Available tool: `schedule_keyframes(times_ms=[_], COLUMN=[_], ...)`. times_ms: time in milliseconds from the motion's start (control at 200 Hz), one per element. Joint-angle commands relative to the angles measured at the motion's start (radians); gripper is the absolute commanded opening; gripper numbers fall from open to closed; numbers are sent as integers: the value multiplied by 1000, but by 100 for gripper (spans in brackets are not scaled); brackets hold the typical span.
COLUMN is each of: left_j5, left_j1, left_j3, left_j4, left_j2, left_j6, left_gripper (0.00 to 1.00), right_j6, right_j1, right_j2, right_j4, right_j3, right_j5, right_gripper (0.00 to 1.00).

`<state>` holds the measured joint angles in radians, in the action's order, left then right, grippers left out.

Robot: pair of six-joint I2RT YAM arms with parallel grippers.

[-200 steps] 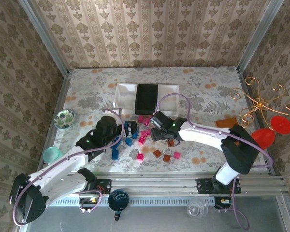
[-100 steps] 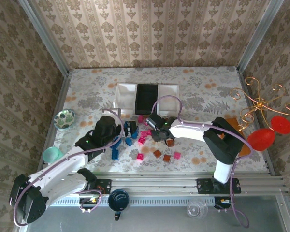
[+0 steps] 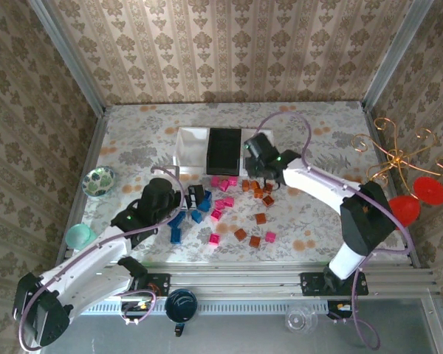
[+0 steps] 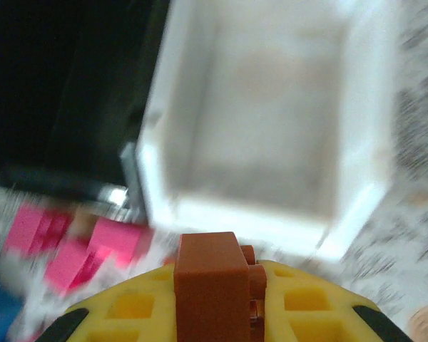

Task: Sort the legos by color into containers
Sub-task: Place the lego in the container.

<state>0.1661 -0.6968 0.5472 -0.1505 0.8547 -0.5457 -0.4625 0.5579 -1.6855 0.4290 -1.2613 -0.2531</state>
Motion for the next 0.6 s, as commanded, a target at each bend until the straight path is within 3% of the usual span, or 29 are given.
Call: schedule_keyframes(times_ms=[0, 170, 350, 590], left_j5=[44, 61, 63, 24], left_j1=[14, 34, 44, 43], left_j3=[0, -14, -20, -23], left_j4=[-67, -123, -196, -274], left_j2=[-33, -67, -62, -62], left_j6=[-38, -78, -119, -165], left_gripper=[99, 99, 99, 86], right_j6=[36, 70, 91, 89], right_j1=[-45, -100, -111, -105], right_j2=[-105, -260, -374, -313], right_j4=[45, 91, 157, 135], right_j3=[-99, -292, -444, -438], right_j5=[-69, -71, -68, -13], right_gripper=[20, 26, 42, 63])
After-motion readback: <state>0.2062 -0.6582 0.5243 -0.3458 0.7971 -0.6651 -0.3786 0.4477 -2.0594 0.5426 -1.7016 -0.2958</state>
